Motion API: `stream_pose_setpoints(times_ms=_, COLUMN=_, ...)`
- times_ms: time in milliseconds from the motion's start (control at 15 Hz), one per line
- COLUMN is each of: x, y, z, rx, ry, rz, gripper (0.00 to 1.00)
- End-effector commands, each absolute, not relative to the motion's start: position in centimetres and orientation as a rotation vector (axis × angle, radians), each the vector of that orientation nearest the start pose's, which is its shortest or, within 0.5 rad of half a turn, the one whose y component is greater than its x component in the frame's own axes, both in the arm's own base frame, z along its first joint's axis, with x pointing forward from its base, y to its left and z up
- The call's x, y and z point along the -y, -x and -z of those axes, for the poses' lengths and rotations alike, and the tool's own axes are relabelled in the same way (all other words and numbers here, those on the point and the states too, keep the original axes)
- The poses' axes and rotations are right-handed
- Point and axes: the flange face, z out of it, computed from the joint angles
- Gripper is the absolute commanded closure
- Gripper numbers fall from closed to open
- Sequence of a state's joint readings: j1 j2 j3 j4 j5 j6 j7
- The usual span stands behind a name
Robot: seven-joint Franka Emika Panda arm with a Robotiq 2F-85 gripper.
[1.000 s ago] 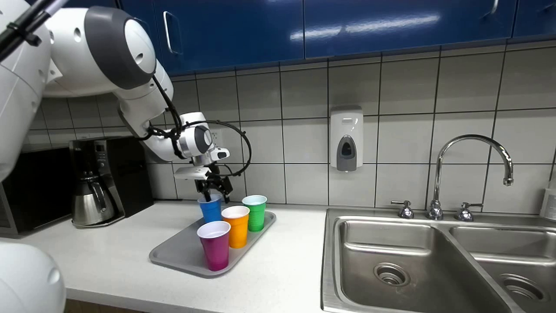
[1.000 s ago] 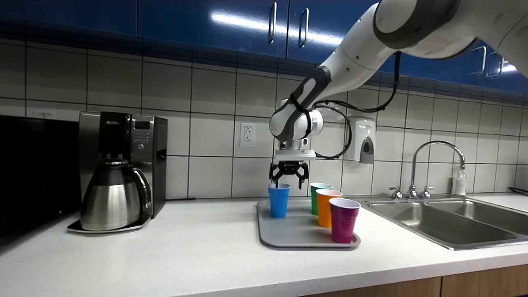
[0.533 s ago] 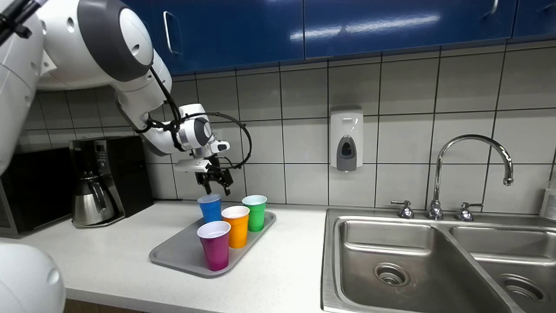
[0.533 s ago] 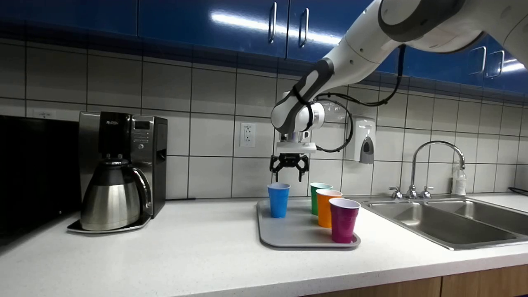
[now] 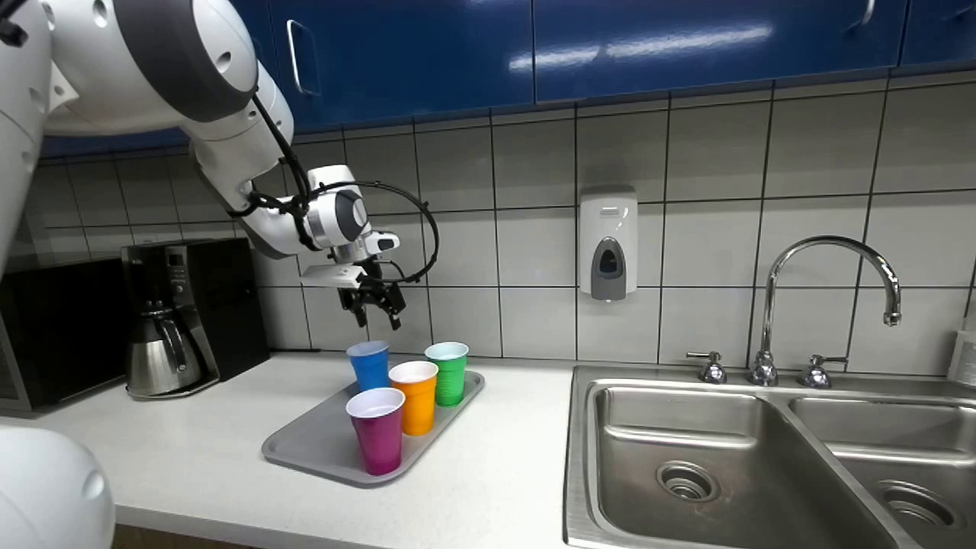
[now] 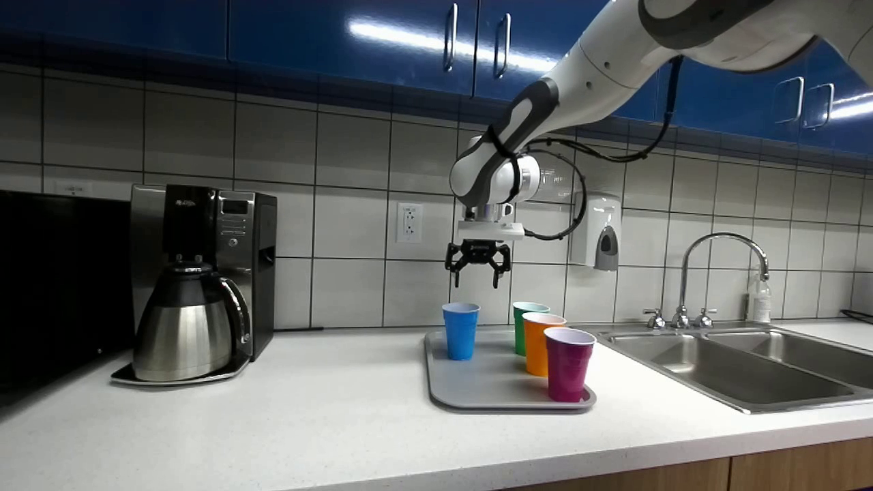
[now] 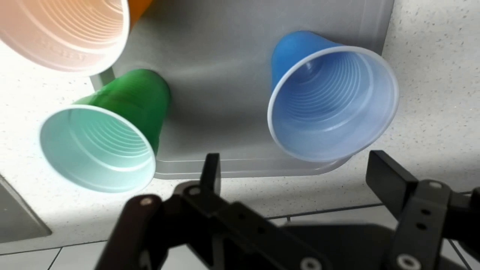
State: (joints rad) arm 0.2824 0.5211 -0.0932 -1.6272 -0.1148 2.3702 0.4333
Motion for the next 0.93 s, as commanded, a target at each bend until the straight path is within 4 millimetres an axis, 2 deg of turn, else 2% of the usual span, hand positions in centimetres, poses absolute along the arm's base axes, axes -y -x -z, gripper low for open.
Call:
stream_pose_setpoints(times_ms=0, x=-13.9, y=-66.9, z=-36.4, rx=-0.245, ry=3.162, rz=0.39, gripper=0.0)
stream_pose_setpoints(times_ms=867, x=-13.1, y=-61.8, z=-39.6, rx=-0.226, ry=3.141, rz=0.389, gripper=0.0)
